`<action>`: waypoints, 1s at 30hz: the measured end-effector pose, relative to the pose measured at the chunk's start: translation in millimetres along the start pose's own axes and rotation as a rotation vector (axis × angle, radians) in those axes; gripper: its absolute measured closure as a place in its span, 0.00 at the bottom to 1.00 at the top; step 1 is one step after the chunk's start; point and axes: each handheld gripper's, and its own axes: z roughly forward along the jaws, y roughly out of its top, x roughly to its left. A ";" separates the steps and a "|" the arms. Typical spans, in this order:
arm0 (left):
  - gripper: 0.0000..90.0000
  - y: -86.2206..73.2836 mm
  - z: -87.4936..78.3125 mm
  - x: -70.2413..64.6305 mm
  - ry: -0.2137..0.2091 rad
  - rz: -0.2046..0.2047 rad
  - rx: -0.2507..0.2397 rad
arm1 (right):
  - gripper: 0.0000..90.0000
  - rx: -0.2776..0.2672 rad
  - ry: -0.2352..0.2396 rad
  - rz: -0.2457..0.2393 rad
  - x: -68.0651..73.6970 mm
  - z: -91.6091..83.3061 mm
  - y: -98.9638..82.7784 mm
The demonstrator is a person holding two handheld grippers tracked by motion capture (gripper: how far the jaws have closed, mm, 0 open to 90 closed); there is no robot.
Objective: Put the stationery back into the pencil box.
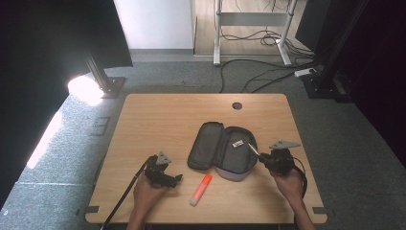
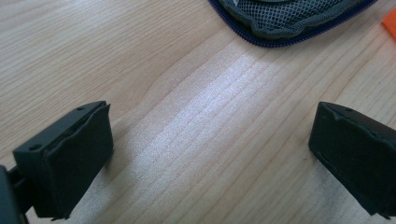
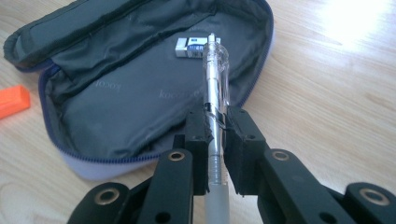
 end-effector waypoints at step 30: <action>0.00 0.0 0.0 0.0 0.000 0.000 0.000 | 0.86 0.025 0.012 -0.040 27.2 68.3 44.7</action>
